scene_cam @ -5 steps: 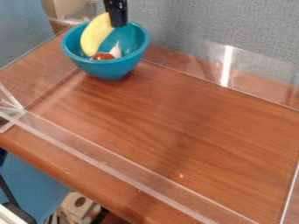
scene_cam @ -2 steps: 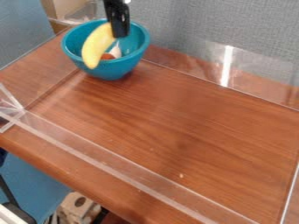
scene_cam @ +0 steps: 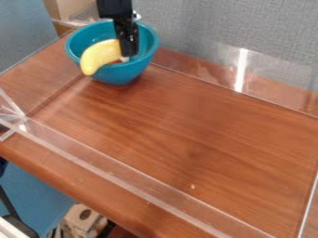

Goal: Put the yellow object in the blue bowl

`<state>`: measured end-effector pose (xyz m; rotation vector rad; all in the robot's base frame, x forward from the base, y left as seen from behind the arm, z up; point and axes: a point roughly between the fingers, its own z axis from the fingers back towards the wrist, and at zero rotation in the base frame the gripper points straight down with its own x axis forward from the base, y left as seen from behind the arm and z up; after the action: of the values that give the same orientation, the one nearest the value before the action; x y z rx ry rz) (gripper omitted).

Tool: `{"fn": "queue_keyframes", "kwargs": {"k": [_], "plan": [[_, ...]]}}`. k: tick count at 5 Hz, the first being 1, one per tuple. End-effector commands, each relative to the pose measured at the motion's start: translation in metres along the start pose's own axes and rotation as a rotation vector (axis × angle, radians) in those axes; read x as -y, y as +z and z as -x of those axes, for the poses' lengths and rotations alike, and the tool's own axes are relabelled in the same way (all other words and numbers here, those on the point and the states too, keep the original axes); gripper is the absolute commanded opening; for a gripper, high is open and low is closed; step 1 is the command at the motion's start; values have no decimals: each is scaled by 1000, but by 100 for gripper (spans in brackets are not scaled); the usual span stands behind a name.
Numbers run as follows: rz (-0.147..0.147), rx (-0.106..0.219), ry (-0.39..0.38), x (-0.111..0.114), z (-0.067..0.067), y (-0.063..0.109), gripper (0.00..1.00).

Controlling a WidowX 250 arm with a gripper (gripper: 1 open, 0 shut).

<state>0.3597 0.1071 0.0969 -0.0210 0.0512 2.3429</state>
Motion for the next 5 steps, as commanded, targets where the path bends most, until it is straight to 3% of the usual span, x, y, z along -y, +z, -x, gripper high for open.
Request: {"fn": "queue_keyframes", "kwargs": {"k": [1, 3, 4, 5], "plan": [[95, -50, -5, 3, 2, 38, 0], [98, -50, 10, 13, -6, 38, 0], [95, -49, -11, 4, -5, 34, 100], [88, -49, -39, -5, -4, 34, 100]]}}
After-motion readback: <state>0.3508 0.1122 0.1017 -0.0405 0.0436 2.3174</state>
